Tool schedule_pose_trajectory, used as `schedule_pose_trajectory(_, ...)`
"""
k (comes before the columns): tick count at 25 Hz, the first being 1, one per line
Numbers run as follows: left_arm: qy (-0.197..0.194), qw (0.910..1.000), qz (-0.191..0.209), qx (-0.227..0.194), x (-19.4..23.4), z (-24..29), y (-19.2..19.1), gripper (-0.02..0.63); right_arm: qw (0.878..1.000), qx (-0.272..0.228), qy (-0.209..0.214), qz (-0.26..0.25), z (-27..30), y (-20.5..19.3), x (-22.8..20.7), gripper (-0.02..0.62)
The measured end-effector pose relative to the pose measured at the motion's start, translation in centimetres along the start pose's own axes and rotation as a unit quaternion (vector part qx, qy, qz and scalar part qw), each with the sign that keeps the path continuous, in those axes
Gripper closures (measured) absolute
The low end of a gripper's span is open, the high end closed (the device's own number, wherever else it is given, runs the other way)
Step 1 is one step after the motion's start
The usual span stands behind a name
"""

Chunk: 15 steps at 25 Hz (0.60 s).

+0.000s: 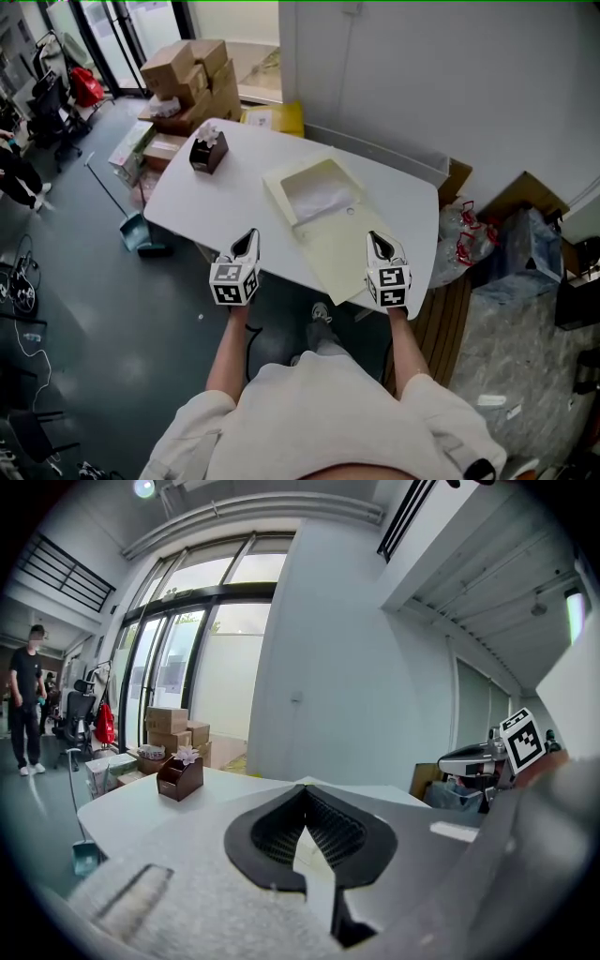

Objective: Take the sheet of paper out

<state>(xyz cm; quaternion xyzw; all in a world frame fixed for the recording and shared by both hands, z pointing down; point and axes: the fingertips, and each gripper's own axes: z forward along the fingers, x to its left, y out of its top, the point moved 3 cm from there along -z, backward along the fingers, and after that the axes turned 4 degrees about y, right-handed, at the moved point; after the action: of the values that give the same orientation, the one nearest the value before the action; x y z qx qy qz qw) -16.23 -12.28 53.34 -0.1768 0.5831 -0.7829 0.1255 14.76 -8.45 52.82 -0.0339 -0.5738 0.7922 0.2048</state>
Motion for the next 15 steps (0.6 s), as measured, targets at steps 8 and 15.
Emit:
schedule_pose_trajectory(8,0.021,0.9997,0.009,-0.012,1.8,6.0,3.8,0.603,1.0,-0.019,0.011,-0.008,6.7,2.8,-4.2,0.594)
schedule_pose_trajectory(15,0.037,0.9991,0.011,-0.018,2.6,11.0,6.5,0.603,0.999,-0.038,0.022,-0.015,11.7,5.8,-8.0,0.594)
